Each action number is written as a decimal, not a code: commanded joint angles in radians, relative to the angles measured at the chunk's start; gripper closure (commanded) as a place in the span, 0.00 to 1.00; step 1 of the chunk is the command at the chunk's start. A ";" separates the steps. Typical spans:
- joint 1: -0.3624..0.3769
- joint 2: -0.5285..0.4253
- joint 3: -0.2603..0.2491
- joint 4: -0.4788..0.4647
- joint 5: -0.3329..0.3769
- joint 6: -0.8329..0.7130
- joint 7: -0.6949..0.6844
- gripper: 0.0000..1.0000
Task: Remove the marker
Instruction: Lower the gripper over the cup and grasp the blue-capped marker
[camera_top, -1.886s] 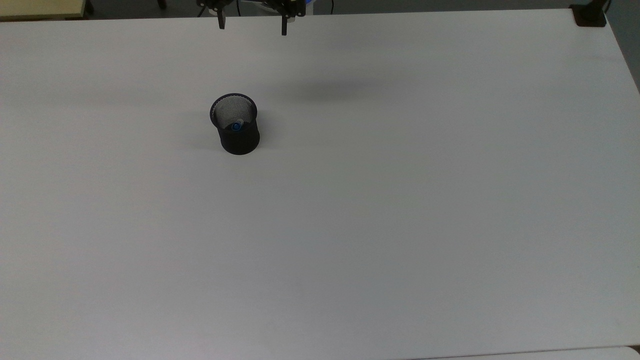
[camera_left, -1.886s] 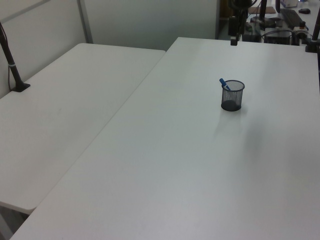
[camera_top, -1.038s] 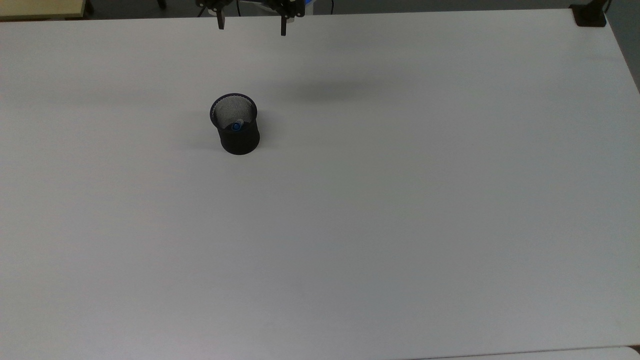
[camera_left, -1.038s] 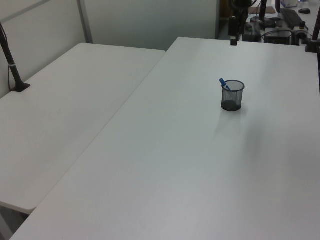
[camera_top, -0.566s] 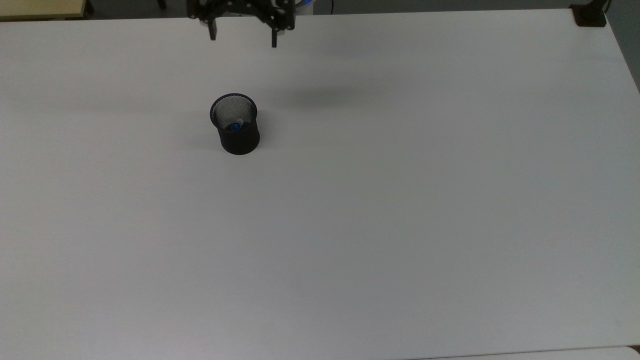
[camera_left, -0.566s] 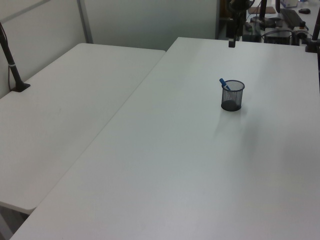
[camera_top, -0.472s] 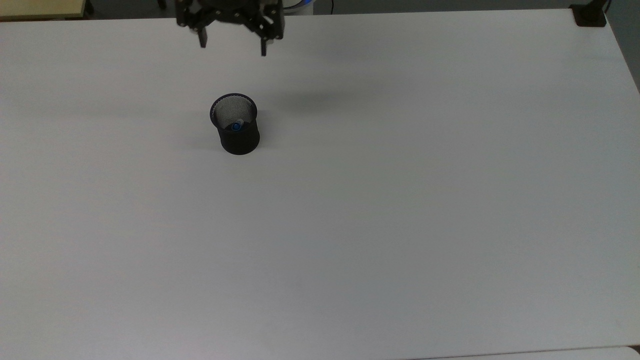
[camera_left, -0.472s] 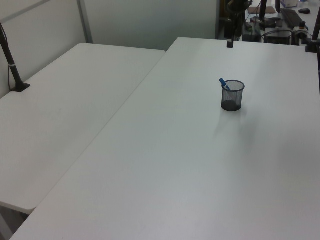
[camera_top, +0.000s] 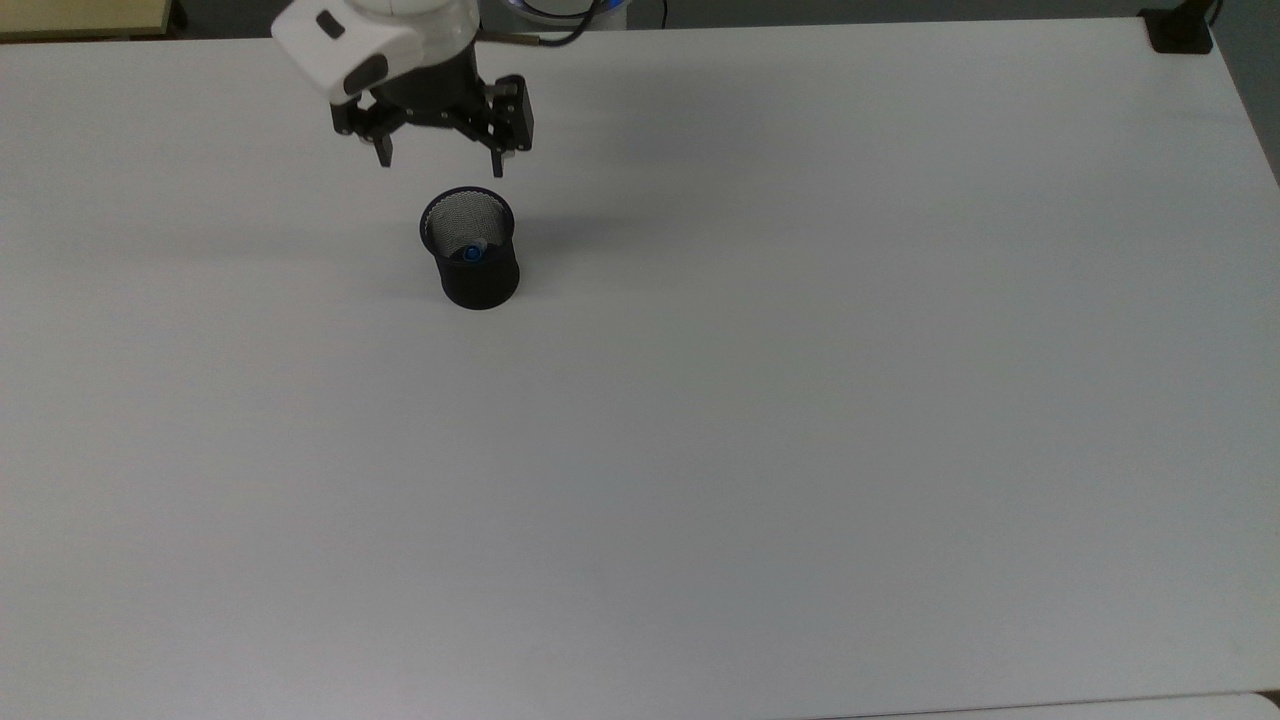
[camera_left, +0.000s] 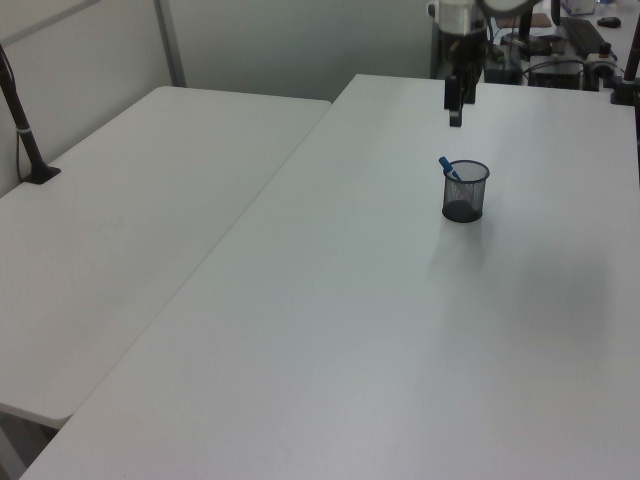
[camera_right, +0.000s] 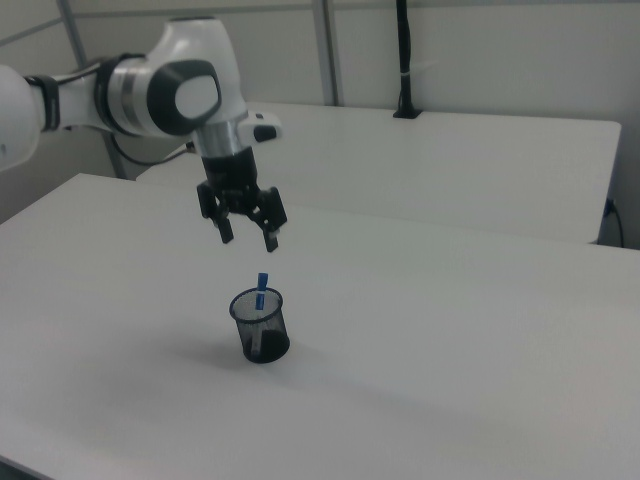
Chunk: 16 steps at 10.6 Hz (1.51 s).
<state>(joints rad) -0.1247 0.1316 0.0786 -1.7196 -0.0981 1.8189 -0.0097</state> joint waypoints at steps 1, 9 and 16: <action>-0.018 0.048 0.003 -0.054 -0.020 0.101 -0.032 0.04; -0.006 0.131 0.013 -0.054 -0.014 0.178 -0.030 0.54; -0.004 0.129 0.015 -0.048 -0.006 0.175 -0.029 0.87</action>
<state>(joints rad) -0.1310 0.2705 0.0935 -1.7606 -0.1069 1.9737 -0.0347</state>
